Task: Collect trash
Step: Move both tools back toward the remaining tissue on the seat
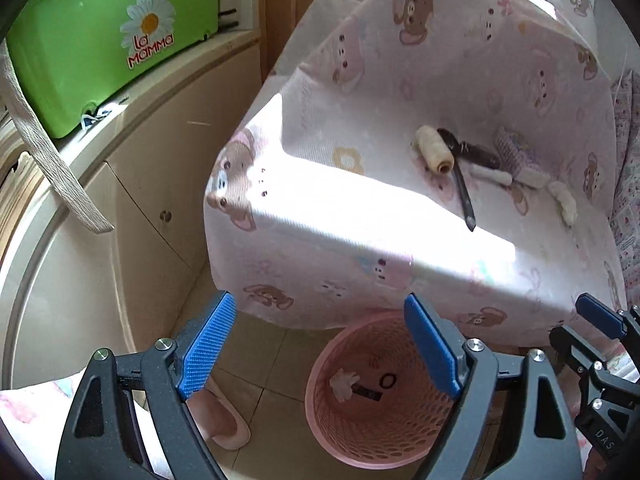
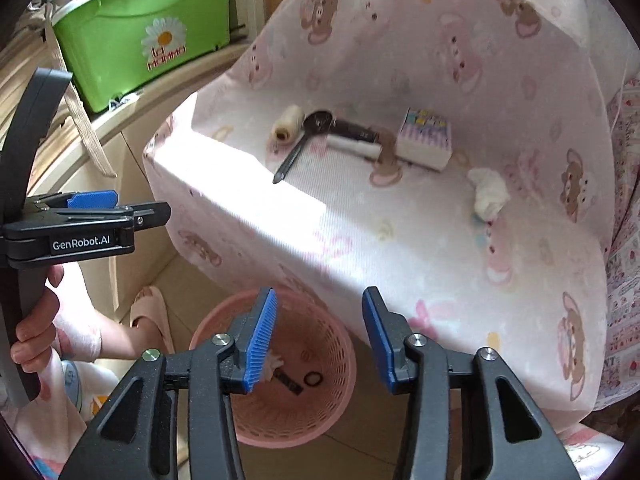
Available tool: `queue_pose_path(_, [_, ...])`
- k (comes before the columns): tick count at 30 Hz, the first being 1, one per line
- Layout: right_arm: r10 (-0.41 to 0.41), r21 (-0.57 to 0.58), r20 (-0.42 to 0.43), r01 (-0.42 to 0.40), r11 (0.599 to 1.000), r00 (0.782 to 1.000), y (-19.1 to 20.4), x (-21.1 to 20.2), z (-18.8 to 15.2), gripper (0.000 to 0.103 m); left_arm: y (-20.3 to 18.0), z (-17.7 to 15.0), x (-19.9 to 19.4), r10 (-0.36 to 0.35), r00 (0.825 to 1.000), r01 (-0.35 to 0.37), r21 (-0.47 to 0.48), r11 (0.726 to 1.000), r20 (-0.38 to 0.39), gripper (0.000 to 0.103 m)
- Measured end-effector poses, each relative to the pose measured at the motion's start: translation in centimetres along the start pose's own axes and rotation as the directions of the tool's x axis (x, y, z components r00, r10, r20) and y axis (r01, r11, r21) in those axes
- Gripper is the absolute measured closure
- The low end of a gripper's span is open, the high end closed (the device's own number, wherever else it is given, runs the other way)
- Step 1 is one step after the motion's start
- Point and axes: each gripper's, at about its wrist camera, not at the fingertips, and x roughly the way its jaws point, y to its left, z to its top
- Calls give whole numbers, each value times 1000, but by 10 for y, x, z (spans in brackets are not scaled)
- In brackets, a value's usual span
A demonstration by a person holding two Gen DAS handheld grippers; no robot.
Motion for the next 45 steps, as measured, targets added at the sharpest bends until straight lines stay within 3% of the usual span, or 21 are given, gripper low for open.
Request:
queue_pose_path(7, [-44,38,154,39,999,987,-19,-26,20,42,9,23,-32,12,988,-10,-12,1000,157,3])
queue_pose_path(15, [-156,94,236,138,986,959,-50,-38,44,39,0,82,-77,23,956,-31,20,999,292,2])
queue_pose_path(23, [-202,80,297,187,979,933,-77,-53,100,30,-7,123,-97,31,924,-39,14,999,382,1])
queue_pose_path(27, [-220,139,293,186,973,931,-96,-43,102,26,-3,115,-78,34,935,-34,-6,999,353,1])
queue_pose_path(32, [-140,238,132,105,965,981,-127,-1,87,26,7,92,-36,76,959,-72,-26,997,271,1])
queue_pose_path(35, [-84,300,98,51,953,992,-140,11,85,26,13,90,-17,20,981,-11,-48,999,192,1])
queue_pose_path(37, [-84,341,81,51,939,993,-148,17,85,26,12,89,-15,59,977,-50,-49,998,207,1])
queue_pose_path(39, [-30,377,63,4,926,998,-154,23,84,26,7,88,-17,91,969,-87,-28,996,228,2])
queue_pose_path(42, [42,427,38,-54,902,998,-159,34,82,26,1,89,-15,65,974,-62,-19,998,219,1])
queue_pose_path(45, [54,433,26,-60,899,998,-155,40,85,26,-4,90,-6,46,982,-44,-17,999,184,1])
